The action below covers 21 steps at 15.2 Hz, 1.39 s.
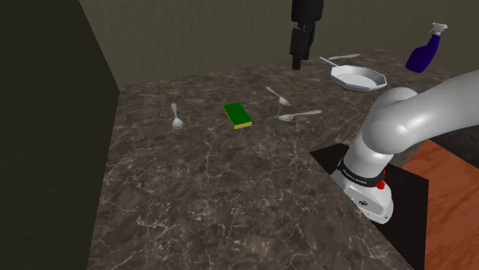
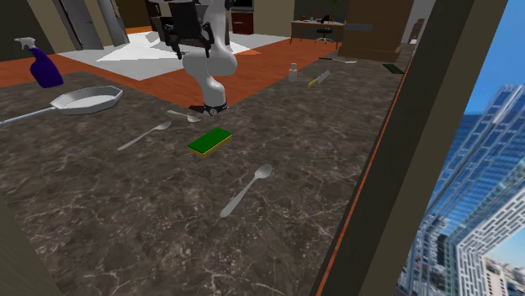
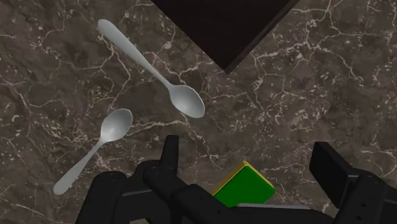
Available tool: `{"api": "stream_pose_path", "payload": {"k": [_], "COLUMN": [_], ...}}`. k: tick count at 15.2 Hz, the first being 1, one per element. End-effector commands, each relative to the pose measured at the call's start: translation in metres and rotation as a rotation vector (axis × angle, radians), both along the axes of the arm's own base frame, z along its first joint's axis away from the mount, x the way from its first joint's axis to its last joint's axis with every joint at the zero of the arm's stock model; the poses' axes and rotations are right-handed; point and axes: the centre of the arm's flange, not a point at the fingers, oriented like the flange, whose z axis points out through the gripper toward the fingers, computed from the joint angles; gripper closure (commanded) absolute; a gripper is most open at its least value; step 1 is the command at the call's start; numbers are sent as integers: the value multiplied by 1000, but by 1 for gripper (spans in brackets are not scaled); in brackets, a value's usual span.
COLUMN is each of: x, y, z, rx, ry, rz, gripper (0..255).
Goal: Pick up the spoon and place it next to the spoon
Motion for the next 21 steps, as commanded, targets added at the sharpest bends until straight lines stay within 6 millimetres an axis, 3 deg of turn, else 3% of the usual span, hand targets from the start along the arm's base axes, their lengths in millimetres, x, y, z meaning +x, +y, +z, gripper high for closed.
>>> {"api": "stream_pose_path", "payload": {"k": [1,11,21], "x": [0,90,192], "y": [0,72,127], "z": [0,-52,-103], "rx": [0,36,71], "ry": [0,4,8], "rz": [0,-189,-378], "gripper": [0,0,0]}}
